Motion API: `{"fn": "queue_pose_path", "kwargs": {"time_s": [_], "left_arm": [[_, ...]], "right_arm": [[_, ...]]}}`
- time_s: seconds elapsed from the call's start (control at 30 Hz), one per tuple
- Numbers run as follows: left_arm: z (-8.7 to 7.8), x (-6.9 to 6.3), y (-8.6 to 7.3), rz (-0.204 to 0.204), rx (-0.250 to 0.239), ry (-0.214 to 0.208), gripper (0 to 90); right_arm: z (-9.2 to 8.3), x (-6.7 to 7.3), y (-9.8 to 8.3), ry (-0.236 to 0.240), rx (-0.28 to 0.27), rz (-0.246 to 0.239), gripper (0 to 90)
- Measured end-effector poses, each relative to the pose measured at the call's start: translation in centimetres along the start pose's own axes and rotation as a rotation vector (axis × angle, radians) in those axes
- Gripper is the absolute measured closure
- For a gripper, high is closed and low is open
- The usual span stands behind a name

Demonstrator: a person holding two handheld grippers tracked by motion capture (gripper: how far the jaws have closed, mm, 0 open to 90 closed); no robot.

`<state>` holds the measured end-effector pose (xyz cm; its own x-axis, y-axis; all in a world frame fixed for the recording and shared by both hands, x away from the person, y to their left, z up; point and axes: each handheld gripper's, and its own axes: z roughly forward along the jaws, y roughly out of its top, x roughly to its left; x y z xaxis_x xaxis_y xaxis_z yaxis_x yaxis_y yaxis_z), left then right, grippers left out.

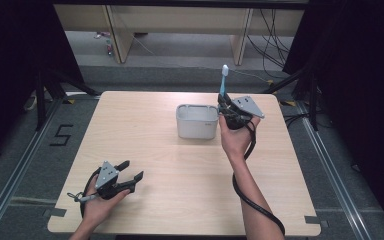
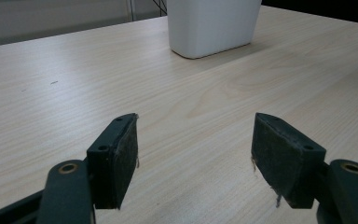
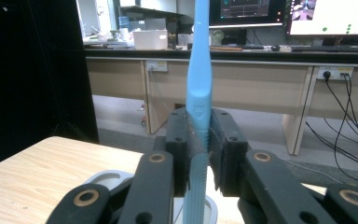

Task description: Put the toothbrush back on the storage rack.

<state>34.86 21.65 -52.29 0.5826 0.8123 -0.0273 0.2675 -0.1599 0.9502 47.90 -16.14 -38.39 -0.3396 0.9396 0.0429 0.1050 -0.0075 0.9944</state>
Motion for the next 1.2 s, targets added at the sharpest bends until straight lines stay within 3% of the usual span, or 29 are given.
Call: {"fn": "queue_pose_path", "kwargs": {"time_s": [0.8, 0.87, 0.93, 1.2], "left_arm": [[0.0, 0.0, 0.0, -0.001, 0.002, -0.003, 31.3], [0.0, 0.1, 0.0, -0.001, 0.001, -0.005, 31.3], [0.0, 0.1, 0.0, -0.002, 0.001, -0.005, 31.3], [0.0, 0.1, 0.0, -0.002, 0.001, -0.007, 31.2]], "right_arm": [[1.7, 0.5, -0.6, 0.011, 0.033, 0.004, 78.8], [1.8, 0.4, -0.6, 0.005, 0.028, -0.018, 78.8], [1.8, 0.5, -0.7, 0.008, 0.041, 0.005, 78.8], [2.1, 0.3, -0.8, 0.005, 0.043, -0.014, 78.8]]}}
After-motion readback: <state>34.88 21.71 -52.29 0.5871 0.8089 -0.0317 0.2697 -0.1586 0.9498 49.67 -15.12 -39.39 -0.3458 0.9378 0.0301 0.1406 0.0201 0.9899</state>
